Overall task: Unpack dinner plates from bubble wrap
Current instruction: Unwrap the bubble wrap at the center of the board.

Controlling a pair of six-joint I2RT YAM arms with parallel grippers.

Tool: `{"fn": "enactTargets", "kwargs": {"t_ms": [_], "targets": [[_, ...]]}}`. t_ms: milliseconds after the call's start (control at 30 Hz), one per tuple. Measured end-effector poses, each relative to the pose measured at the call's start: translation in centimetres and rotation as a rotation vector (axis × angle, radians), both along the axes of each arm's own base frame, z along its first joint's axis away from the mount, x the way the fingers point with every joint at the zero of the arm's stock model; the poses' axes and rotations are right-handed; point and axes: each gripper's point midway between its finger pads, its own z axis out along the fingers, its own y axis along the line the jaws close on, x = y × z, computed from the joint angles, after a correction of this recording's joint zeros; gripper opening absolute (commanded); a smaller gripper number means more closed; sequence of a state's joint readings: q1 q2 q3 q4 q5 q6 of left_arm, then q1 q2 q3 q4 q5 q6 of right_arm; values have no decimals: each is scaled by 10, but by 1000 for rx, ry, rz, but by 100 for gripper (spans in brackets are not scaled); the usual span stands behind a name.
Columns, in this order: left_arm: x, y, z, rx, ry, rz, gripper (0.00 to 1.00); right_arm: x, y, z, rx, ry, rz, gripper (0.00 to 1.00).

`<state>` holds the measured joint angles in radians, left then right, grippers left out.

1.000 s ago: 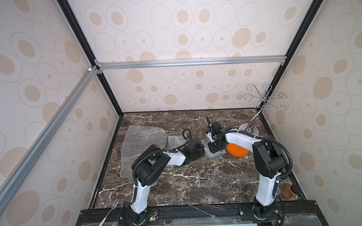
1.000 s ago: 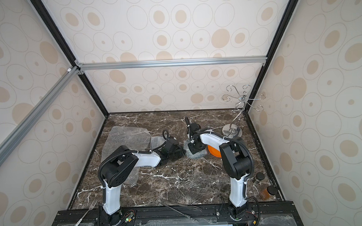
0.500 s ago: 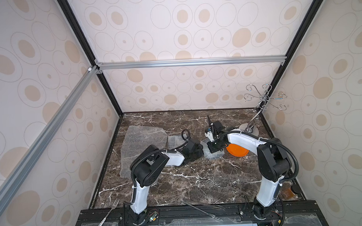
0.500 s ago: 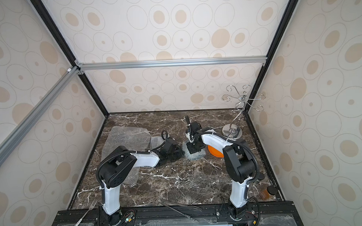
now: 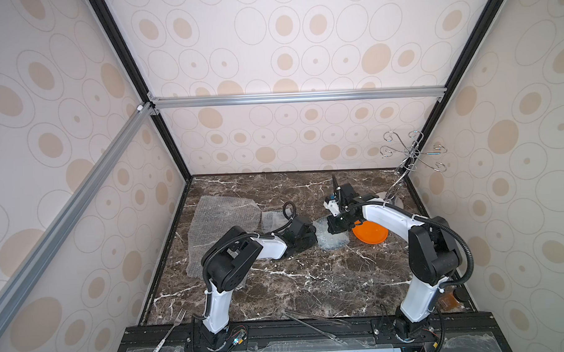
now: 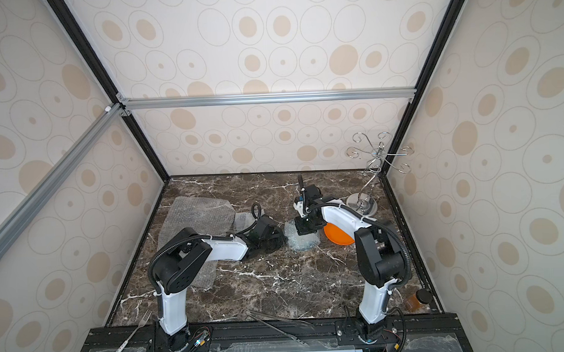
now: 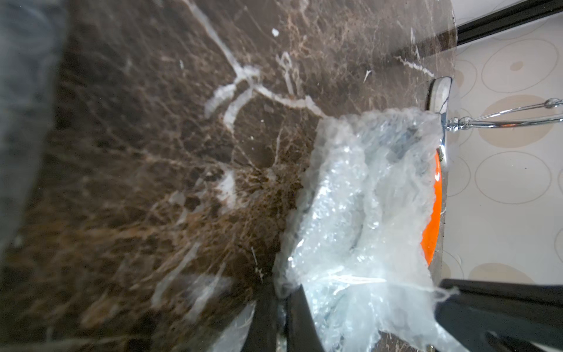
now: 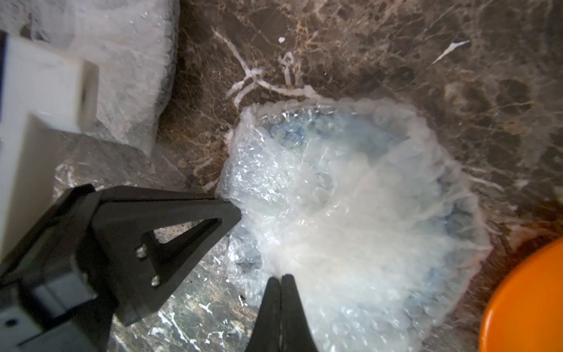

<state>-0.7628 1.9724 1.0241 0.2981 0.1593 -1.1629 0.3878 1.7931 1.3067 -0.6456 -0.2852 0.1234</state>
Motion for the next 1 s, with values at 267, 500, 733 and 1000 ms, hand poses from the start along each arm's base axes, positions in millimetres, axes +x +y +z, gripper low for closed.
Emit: {"fn": "enactTargets", "kwargs": {"t_ms": [267, 500, 733, 1000], "targets": [[-2, 4, -1, 5, 7, 4, 0, 4, -6, 20, 90, -7, -47, 0], [-2, 5, -2, 7, 9, 6, 0, 7, -11, 27, 128, -14, -78, 0], [-1, 6, -1, 7, 8, 7, 0, 8, -27, 37, 150, -41, -124, 0], [-1, 7, 0, 9, 10, 8, 0, 20, -68, 47, 119, -76, -231, 6]]}}
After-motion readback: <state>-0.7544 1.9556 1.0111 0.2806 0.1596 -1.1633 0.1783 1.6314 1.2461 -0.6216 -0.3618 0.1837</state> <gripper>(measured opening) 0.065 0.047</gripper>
